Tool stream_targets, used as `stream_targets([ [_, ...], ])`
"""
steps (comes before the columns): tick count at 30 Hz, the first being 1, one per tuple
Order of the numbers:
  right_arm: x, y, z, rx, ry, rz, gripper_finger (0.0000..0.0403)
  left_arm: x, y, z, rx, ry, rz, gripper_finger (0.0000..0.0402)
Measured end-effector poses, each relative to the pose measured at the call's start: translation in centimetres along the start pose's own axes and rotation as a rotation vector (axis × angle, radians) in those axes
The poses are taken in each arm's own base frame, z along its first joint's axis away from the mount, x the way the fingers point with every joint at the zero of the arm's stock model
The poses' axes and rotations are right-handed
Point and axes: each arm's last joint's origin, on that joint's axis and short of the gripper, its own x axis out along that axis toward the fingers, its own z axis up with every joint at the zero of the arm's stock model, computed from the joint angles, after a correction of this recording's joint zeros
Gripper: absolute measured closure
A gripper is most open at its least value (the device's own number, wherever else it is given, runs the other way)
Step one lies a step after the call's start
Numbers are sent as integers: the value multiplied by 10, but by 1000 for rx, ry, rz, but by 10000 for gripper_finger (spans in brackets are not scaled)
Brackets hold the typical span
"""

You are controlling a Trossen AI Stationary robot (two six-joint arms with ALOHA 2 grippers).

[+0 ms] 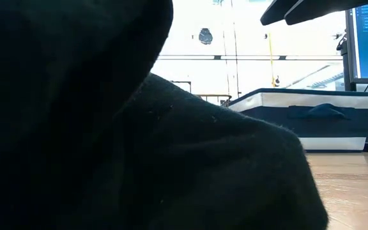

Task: Pick & Place Cloths
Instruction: Put the gray underwear into the mesh basket

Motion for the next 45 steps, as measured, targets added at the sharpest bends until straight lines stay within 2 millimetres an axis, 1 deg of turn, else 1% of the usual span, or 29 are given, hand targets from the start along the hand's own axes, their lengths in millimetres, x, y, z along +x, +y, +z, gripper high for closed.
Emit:
stream_targets([
  [3, 0, 0, 0, 0, 0, 0, 165, 0, -2, 0, 26, -1, -18, 232],
  [9, 0, 0, 0, 0, 0, 0, 165, -1, -3, 0, 37, 3, -36, 373],
  [10, 0, 0, 0, 0, 0, 0, 165, -1, -3, 0, 37, 3, -38, 387],
  [14, 0, 0, 0, 1, -1, 0, 165, -4, -3, 1, 47, 12, -47, 389],
  [16, 0, 0, 0, 2, -3, 0, 165, -9, -2, 2, 51, 22, -64, 397],
  [22, 0, 0, 1, 5, -6, -1, 165, -33, 8, 6, 8, 19, -152, 399],
  [31, 0, 0, 1, -23, -5, -3, 165, -67, 26, 14, -23, -54, -296, 400],
  [37, 0, 0, 1, -28, -6, -4, 165, -86, 39, 20, -24, -137, -389, 401],
  [45, 0, 0, 1, -29, -6, -4, 165, -115, 62, 30, -26, -332, -531, 401],
])
